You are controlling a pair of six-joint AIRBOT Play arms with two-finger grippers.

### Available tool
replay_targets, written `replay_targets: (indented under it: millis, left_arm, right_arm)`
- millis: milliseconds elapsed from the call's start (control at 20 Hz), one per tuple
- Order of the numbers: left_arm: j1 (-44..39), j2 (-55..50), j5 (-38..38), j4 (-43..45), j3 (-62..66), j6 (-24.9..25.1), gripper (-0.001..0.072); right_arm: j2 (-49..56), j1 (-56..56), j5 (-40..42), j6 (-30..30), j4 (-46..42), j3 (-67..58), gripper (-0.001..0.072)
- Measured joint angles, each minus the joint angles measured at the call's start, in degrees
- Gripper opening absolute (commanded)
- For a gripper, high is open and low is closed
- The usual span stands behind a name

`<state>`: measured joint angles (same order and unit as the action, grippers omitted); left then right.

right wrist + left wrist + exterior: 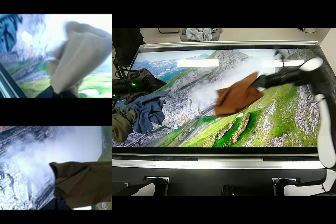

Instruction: Fold the shirts.

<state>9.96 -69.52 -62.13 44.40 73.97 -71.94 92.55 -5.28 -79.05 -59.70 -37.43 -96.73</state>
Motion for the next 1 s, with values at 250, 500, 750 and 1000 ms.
replay_targets:
  millis: [250,500,750,1000]
  left_arm:
    - [0.0,0.0,0.0,0.0,0.0,0.0,0.0029]
    - [0.0,0.0,-1.5,0.0,0.0,0.0,0.0029]
    - [0.0,0.0,-2.5,0.0,0.0,0.0,0.0029]
    - [0.0,0.0,-2.9,0.0,0.0,0.0,0.0029]
  right_arm:
    - [-1.6,-13.6,-11.3,-4.5,-6.9,-11.8,0.0038]
    - [-1.8,-25.9,-16.3,-4.8,-17.1,-14.3,0.0038]
    - [-1.9,-34.6,-19.6,-3.3,-26.9,-14.8,0.0038]
    - [-1.9,-39.8,-20.8,-2.4,-37.0,-13.3,0.0038]
